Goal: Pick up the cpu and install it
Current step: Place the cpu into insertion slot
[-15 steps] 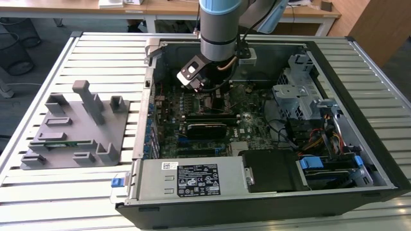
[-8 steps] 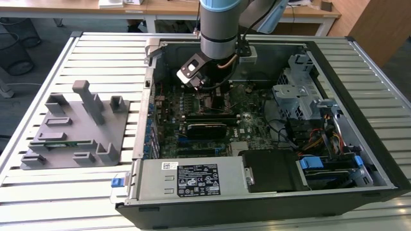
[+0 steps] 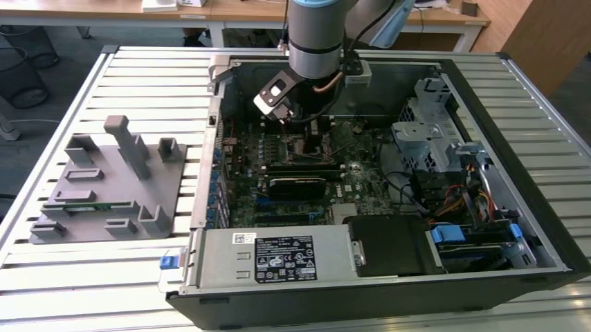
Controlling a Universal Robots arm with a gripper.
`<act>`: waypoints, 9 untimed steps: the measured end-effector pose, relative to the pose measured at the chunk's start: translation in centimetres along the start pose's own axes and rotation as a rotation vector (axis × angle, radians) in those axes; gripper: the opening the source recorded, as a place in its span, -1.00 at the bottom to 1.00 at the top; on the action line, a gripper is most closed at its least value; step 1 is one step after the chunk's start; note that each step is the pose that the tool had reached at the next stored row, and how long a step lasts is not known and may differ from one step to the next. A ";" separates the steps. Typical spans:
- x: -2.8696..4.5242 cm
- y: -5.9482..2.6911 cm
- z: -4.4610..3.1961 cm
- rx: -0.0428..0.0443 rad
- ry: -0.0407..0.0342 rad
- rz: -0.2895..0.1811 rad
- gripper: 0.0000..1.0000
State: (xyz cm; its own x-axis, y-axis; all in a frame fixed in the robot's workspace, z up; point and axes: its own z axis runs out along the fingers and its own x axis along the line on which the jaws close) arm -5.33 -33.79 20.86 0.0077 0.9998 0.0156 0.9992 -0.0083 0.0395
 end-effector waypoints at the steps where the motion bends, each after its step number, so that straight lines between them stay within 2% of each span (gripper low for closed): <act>1: 0.00 0.01 -0.14 0.0001 -0.0001 0.000 -0.17; 2: 0.00 0.01 -0.26 0.0001 0.0000 0.000 -0.17; 4: 0.01 0.02 -0.47 0.0004 0.0000 0.000 -0.40; 5: 0.01 0.02 -0.56 0.0004 0.0000 0.000 -0.40; 7: 0.02 0.03 -0.76 0.0006 0.0000 0.000 -0.64; 8: 0.02 0.03 -0.87 0.0007 -0.0001 0.000 -0.64; 9: 0.02 0.04 -0.98 0.0007 -0.0001 0.000 -0.76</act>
State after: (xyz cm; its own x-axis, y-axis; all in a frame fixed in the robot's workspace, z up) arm -5.33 -33.79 21.84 0.0077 0.9998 0.0155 0.9992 -0.0083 0.0387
